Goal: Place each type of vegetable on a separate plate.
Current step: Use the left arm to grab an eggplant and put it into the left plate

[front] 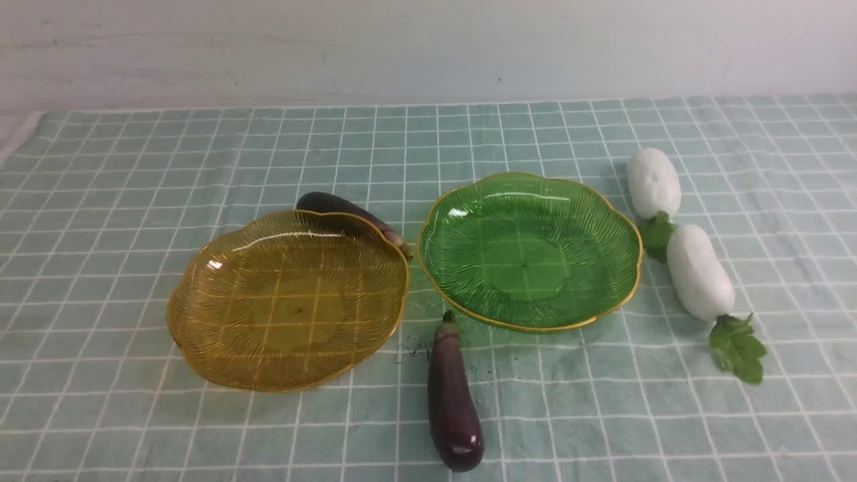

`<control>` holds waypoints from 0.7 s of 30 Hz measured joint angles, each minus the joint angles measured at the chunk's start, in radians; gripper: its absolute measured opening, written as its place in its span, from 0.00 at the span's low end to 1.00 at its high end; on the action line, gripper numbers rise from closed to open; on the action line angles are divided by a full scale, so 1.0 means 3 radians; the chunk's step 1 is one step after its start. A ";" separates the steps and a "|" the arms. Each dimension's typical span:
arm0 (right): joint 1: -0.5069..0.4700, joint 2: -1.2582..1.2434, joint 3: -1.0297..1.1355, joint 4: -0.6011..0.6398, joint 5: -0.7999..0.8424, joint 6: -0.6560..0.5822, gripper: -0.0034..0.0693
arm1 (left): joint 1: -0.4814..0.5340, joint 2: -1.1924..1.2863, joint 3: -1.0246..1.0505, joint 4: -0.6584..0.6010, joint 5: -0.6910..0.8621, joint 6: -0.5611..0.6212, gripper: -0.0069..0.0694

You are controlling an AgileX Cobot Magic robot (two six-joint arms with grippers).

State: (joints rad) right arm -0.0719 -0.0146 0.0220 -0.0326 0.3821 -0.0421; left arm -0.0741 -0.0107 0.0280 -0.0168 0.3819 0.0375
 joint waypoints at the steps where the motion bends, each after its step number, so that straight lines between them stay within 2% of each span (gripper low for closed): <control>1: 0.0000 0.0000 0.0000 0.0000 0.0000 0.0000 0.03 | 0.0000 0.0000 0.0000 0.0000 0.0000 0.0000 0.08; 17: 0.0000 0.0000 0.0000 0.0000 0.0000 0.0000 0.03 | 0.0000 0.0000 0.0002 0.0005 -0.0107 -0.0037 0.08; 21: 0.0000 0.0000 0.0000 0.0000 0.0000 0.0000 0.03 | 0.0000 0.0000 0.0002 -0.0519 -0.0636 -0.0383 0.08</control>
State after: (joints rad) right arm -0.0719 -0.0146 0.0220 -0.0326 0.3821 -0.0421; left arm -0.0741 -0.0107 0.0285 -0.1725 0.1912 -0.0774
